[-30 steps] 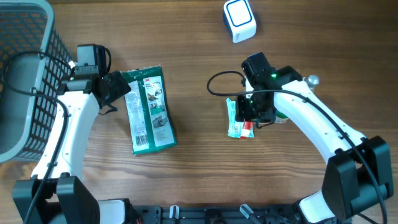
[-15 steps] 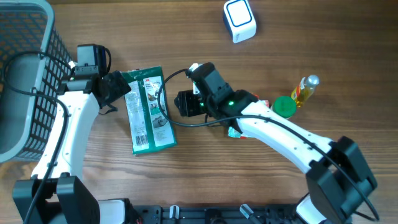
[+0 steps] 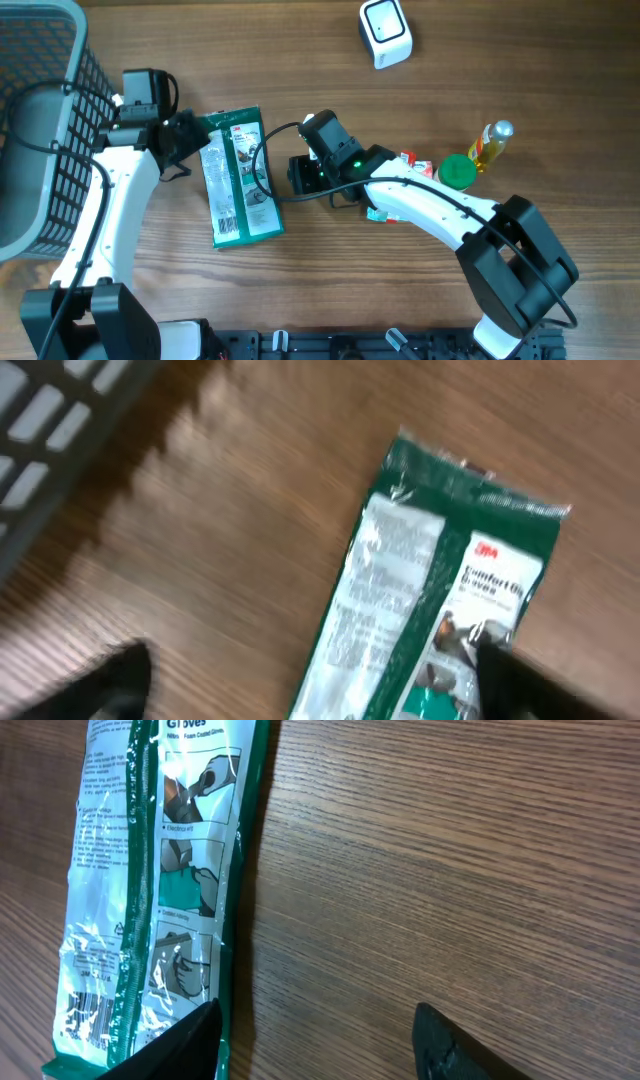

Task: Scan the item barcode
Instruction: 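Reach both grippers to the green glove bag and grasp its edges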

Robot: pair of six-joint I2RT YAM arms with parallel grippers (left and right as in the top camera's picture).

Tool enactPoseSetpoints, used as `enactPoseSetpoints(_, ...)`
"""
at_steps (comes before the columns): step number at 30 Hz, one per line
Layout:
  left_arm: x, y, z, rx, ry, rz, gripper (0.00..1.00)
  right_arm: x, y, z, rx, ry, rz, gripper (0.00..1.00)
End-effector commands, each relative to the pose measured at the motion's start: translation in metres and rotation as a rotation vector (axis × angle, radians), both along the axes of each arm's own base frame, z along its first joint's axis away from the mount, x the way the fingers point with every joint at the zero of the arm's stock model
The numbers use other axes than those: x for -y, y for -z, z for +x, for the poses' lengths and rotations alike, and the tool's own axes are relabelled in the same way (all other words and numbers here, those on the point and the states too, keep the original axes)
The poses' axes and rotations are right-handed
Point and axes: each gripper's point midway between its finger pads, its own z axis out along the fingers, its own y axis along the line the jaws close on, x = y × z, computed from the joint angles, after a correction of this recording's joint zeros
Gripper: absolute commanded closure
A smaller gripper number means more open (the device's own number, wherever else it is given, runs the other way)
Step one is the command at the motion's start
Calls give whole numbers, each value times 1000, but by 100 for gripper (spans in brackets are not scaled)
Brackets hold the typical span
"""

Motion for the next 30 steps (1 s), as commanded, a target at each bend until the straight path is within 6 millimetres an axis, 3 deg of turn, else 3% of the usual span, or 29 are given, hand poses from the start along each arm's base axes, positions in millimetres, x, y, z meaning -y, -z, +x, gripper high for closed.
enactPoseSetpoints(1,7,7,-7,-31,15,-31,96,3,11,-2,-2,-7,-31,39)
enactPoseSetpoints(9,11,85,-42,-165,42,-46,96,22,15,7,-41,46,-37,40)
enactPoseSetpoints(11,29,101,-42,-195,175,-115,96,22,15,7,-41,46,-36,40)
enactPoseSetpoints(16,50,132,-49,-277,256,-229,96,22,15,7,-43,46,-37,39)
enactPoseSetpoints(19,64,140,-53,-299,299,-304,96,21,15,6,-46,44,-34,39)
enactPoseSetpoints(26,100,137,-52,-278,411,-383,96,15,8,-4,-160,-24,101,39)
enactPoseSetpoints(30,111,136,-49,-267,450,-375,96,41,10,1,-232,-14,126,30)
